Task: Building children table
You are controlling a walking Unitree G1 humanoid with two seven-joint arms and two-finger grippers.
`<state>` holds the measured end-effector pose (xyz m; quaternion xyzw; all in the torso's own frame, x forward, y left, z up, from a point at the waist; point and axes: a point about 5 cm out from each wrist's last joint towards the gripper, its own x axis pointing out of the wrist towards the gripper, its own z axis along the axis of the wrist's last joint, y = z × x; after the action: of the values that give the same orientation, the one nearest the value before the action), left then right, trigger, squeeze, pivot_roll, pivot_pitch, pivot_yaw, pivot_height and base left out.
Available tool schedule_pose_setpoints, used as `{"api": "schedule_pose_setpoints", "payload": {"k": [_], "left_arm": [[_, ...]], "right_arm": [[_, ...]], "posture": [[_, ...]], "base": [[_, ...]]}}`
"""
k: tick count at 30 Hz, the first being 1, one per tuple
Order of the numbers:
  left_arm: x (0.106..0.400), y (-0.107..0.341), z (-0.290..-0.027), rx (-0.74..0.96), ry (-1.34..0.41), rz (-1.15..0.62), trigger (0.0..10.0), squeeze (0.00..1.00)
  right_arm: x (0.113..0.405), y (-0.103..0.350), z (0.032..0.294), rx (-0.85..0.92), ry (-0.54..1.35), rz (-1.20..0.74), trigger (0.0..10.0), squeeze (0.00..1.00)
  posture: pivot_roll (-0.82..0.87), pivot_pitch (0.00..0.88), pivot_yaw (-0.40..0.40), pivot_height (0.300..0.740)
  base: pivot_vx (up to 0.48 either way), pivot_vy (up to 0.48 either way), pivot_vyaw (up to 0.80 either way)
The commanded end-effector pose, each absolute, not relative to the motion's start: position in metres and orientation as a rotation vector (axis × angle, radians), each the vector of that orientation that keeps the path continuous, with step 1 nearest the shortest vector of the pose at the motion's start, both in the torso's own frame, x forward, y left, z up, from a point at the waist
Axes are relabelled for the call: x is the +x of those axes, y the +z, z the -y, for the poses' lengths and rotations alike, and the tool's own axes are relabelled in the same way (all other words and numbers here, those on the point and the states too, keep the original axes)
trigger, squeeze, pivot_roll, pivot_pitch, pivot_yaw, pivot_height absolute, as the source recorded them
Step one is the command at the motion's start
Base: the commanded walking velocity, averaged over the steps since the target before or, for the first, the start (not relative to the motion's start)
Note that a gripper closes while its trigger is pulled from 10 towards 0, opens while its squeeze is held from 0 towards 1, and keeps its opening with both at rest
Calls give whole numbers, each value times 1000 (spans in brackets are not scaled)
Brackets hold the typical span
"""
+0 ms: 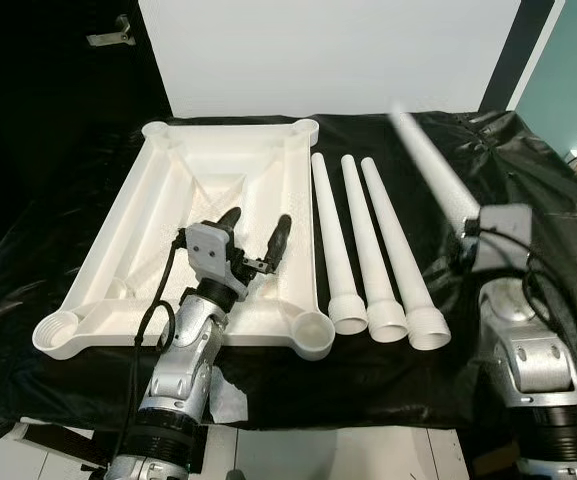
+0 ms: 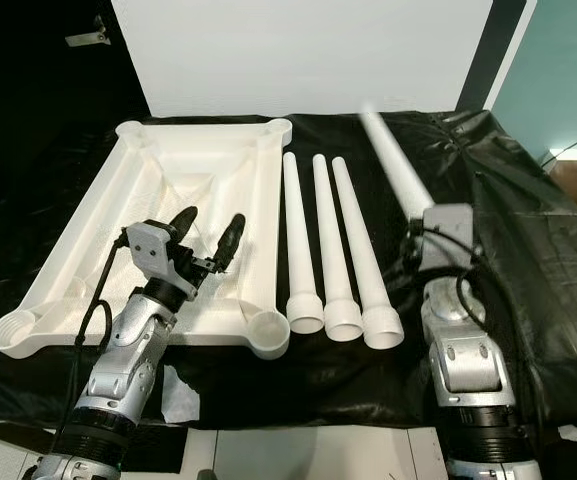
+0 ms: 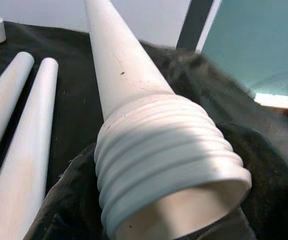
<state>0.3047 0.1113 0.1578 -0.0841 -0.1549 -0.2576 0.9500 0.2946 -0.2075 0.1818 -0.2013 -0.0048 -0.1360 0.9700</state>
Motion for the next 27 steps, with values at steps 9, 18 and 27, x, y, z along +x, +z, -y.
{"api": "schedule_pose_setpoints", "payload": {"k": [9,18,27], "left_arm": [[312,167,-99,-616,-674,222,10000,0],[300,193,-82,-990,-1053,186,10000,0],[307,201,-71,-1017,-1093,170,10000,0]], "right_arm": [[282,188,169,-739,-107,292,0,0],[269,182,146,-913,77,446,10000,0],[254,167,126,-992,313,540,10000,0]], "posture": [[-94,3,12,740],[-107,0,17,740],[-105,0,16,740]], "base": [[0,0,0],[0,0,0],[0,0,0]]}}
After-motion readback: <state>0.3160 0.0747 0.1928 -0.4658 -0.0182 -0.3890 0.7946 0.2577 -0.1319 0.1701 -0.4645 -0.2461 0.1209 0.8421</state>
